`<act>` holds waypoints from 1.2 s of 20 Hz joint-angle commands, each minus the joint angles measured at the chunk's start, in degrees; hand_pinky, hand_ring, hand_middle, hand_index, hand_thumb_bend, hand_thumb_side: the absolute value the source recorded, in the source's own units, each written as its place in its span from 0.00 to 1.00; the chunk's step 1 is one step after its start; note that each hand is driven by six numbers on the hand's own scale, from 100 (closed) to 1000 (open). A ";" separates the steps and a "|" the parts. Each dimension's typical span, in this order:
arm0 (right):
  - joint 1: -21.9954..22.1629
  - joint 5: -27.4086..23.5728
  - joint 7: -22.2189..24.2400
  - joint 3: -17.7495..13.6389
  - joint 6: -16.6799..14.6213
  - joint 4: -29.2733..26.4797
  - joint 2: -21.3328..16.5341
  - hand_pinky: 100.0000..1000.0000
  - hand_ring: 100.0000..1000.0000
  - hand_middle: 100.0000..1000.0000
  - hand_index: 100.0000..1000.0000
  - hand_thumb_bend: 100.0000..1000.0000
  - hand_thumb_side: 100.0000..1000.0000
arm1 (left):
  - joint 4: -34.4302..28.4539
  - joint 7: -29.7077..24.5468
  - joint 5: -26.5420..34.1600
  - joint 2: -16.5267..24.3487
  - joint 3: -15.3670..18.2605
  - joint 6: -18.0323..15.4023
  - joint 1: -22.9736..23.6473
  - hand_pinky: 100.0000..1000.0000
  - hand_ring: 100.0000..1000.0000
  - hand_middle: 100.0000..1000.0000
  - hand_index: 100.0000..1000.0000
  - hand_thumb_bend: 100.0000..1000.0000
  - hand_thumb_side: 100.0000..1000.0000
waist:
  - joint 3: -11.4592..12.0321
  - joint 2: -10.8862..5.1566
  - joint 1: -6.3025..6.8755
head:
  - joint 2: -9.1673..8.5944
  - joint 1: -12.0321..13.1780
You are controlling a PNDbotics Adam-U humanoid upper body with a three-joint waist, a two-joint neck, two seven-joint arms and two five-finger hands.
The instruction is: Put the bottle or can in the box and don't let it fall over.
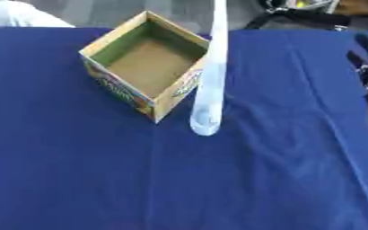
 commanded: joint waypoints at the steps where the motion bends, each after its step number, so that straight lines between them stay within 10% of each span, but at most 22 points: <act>1: -0.43 -0.07 0.18 -0.33 0.05 -1.34 -1.29 0.99 1.00 1.00 0.97 0.00 0.53 | -0.93 -0.16 -0.11 1.49 0.29 -0.09 -0.38 0.91 1.00 1.00 0.80 0.33 0.59 | 0.08 -0.61 0.06 | -0.28 0.19; 17: -0.78 1.54 2.18 0.43 1.65 -1.34 -2.62 1.00 1.00 1.00 1.00 0.00 0.51 | -0.84 0.02 -0.14 1.85 0.33 -0.12 -0.54 0.91 1.00 1.00 0.80 0.33 0.59 | 1.25 -0.77 -0.30 | -0.85 1.12; 24: 2.98 6.47 6.94 4.58 0.51 -1.34 -8.81 1.00 1.00 1.00 1.00 0.00 0.47 | -0.70 -0.11 -0.35 2.72 0.28 -0.08 -0.06 0.91 1.00 1.00 0.80 0.33 0.59 | 1.18 -1.47 -1.19 | -0.83 1.00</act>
